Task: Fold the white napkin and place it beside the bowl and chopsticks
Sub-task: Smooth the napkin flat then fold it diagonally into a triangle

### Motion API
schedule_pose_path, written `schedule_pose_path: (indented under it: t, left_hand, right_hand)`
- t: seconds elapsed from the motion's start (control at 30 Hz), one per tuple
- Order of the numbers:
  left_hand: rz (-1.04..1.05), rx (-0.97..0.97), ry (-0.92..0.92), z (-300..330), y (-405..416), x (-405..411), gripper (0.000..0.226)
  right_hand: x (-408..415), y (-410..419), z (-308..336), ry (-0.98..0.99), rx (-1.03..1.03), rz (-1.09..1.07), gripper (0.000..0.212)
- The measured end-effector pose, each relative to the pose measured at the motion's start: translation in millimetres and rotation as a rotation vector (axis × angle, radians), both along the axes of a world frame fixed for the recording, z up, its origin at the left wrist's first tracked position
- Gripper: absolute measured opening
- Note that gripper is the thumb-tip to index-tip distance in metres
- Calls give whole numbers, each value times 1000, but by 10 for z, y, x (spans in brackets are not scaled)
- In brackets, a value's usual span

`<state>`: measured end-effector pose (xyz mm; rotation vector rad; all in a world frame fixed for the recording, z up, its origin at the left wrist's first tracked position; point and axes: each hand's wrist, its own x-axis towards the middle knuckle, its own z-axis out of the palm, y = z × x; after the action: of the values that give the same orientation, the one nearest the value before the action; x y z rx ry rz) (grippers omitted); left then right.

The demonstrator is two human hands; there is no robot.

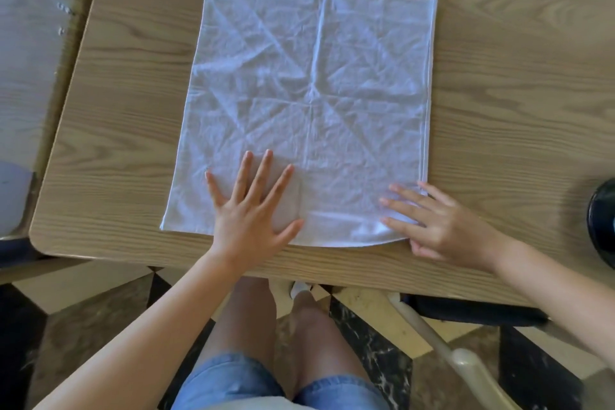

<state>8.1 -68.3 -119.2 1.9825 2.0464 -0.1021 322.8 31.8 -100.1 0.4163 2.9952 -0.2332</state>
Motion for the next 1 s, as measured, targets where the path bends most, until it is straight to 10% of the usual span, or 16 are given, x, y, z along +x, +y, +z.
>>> schedule_pose_path:
  t: [0.27, 0.53, 1.0]
  left_hand:
    - [26, -18, -151, 80, 8, -48, 76]
    - [294, 147, -785, 436, 35, -209, 70]
    - [546, 336, -587, 438, 759, -1207, 10]
  right_hand:
    - [-306, 203, 243, 284, -125, -271, 32]
    - [-1419, 1090, 856, 546, -589, -725, 6]
    - [-2949, 2042, 717, 649, -559, -786, 8]
